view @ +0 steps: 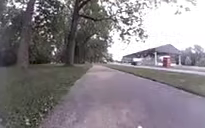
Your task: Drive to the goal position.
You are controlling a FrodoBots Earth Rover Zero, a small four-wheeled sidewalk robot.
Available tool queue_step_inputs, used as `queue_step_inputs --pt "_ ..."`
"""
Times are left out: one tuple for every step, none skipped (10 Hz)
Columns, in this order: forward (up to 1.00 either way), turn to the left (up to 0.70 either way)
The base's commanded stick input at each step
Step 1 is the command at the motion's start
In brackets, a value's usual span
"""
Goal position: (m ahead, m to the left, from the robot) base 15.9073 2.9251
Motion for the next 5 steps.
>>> queue_step_inputs --pt "0.70 0.00" --pt "0.70 0.00" --pt "0.70 0.00" --pt "0.70 0.00" --pt "0.70 0.00"
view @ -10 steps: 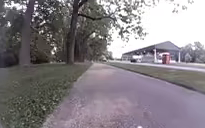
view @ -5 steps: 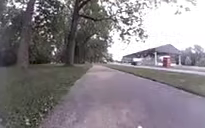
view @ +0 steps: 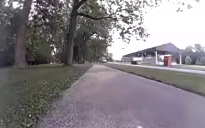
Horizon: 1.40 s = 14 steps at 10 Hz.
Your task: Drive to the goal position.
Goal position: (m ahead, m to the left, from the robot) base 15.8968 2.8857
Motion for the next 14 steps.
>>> queue_step_inputs --pt "0.70 0.00" --pt "0.70 0.00" --pt "0.70 0.00" --pt "0.70 0.01" --pt "0.70 0.01" --pt "0.70 0.02" --pt "0.70 0.06" --pt "0.70 0.09" --pt "0.70 0.13" --pt "0.70 0.13" --pt "0.70 0.11" --pt "0.70 0.05" --pt "0.70 0.01" --pt "0.70 0.00"
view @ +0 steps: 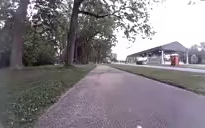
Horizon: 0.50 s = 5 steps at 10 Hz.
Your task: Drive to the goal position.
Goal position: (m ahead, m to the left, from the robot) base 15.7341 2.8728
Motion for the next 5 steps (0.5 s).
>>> queue_step_inputs --pt "0.70 0.00" --pt "0.70 0.01" --pt "0.70 0.01" --pt "0.70 0.01" --pt "0.70 0.01"
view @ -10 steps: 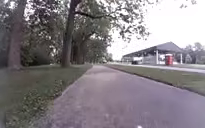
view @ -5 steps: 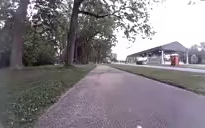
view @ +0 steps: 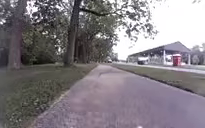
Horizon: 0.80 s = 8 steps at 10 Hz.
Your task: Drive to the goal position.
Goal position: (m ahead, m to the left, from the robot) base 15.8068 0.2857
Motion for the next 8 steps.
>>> queue_step_inputs --pt "0.70 0.01" --pt "0.70 0.01" --pt "0.70 0.00" --pt "0.70 0.00" --pt "0.70 0.01" --pt "0.70 0.00" --pt "0.70 0.00" --pt "0.70 0.00"
